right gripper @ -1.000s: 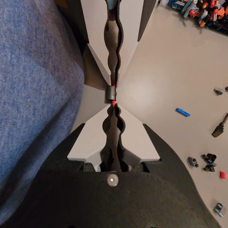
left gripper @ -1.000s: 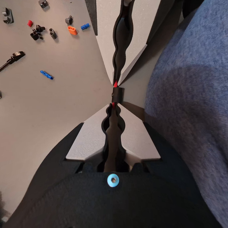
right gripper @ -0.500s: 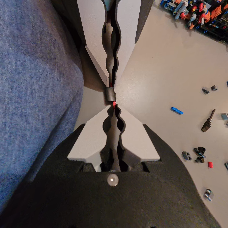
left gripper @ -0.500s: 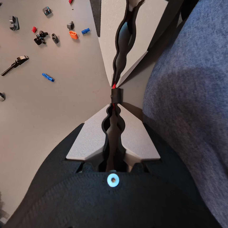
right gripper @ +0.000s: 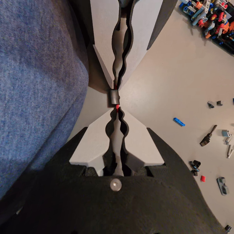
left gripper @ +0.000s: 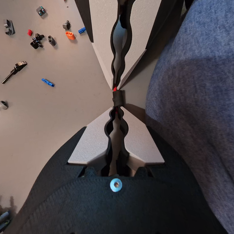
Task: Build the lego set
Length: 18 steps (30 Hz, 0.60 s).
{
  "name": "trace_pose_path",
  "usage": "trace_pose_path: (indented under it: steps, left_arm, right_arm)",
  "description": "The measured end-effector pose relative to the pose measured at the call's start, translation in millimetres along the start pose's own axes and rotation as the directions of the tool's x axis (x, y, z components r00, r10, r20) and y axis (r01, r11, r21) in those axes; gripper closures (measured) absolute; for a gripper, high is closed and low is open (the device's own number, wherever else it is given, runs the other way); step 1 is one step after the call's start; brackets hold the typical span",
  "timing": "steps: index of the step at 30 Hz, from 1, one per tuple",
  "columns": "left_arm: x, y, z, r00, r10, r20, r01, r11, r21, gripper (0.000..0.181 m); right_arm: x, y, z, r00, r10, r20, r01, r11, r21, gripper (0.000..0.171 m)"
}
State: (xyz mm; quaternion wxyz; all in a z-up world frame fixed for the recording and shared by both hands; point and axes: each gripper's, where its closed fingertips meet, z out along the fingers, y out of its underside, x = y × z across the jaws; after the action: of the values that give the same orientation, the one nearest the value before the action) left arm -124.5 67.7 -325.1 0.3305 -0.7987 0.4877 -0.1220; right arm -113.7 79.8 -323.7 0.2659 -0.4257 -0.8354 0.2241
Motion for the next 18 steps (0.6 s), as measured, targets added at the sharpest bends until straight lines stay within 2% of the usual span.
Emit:
trace_pose_path:
  steps: [8,15,18]
  left_arm:
    - [1.6,-1.7,0.5,1.0,0.01,-0.007,-0.01,1.0,0.005,0.18]
    - [2.7,-2.9,0.2,0.999,0.019,-0.026,-0.019,1.0,0.0,0.18]
    - [-2.0,-3.2,-0.7,0.999,0.027,-0.02,-0.027,1.0,0.0,0.179]
  right_arm:
    - [-1.0,-3.1,1.4,0.997,-0.047,0.055,0.047,0.999,-0.011,0.171]
    - [-0.5,-1.3,-1.3,0.996,0.045,0.078,-0.046,0.999,0.012,0.17]
    - [6.2,-3.0,-7.4,0.997,0.075,0.035,-0.077,0.997,0.031,0.16]
